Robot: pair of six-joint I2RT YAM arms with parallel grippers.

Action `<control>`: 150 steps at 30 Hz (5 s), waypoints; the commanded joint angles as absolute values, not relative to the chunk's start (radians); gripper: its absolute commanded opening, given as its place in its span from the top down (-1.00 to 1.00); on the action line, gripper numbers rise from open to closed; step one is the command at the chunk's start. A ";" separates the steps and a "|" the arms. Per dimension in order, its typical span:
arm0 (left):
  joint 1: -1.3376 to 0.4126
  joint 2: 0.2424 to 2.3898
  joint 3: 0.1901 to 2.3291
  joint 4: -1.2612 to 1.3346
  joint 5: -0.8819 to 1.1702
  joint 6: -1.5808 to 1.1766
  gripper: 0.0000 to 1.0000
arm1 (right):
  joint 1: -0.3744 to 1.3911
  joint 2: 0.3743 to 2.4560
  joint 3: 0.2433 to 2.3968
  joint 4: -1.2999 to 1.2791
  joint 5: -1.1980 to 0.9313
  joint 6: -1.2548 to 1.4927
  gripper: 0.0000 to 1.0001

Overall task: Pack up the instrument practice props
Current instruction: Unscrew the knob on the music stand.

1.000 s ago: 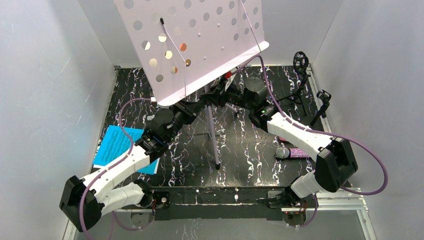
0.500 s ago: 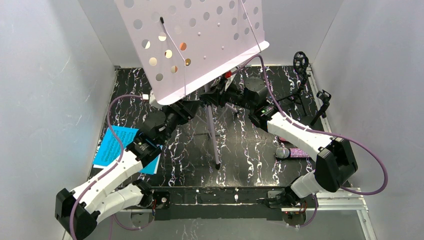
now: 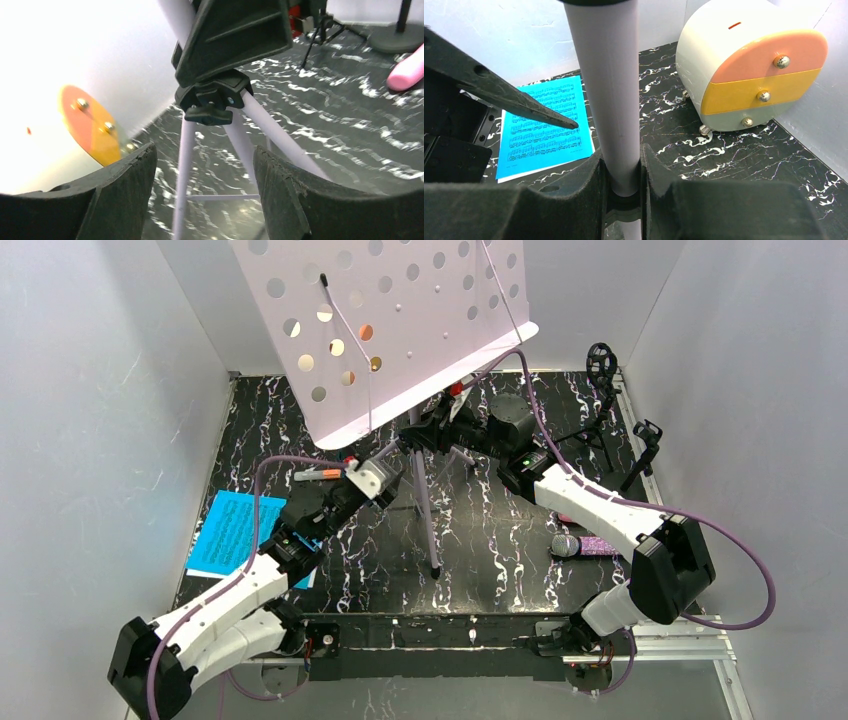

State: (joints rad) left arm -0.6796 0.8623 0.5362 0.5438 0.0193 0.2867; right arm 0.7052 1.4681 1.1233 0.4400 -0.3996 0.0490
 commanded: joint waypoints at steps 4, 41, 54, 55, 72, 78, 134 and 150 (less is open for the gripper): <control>-0.679 0.906 0.552 0.670 0.157 0.874 -0.31 | 0.684 1.489 1.147 0.364 -0.366 0.133 0.97; -0.703 0.997 0.644 0.487 -0.122 -0.155 0.99 | 0.684 1.498 1.155 0.351 -0.367 0.123 0.97; -0.680 0.974 0.590 0.379 -0.182 -1.387 1.00 | 0.684 1.502 1.161 0.347 -0.374 0.130 0.97; -0.672 0.974 0.577 0.400 -0.162 -1.454 1.00 | 0.684 1.502 1.161 0.347 -0.375 0.130 0.97; -0.583 0.851 0.738 0.234 -0.092 -0.633 -0.16 | 0.684 1.502 1.161 0.344 -0.372 0.130 0.97; -0.583 0.833 0.751 0.242 0.231 0.054 -0.23 | 0.684 1.500 1.161 0.344 -0.373 0.130 0.97; -0.626 1.000 0.661 0.407 -0.102 -0.883 1.00 | 0.684 1.502 1.166 0.343 -0.388 0.130 0.97; -0.624 0.916 0.711 0.252 -0.160 -0.990 0.10 | 0.684 1.499 1.166 0.342 -0.388 0.132 0.97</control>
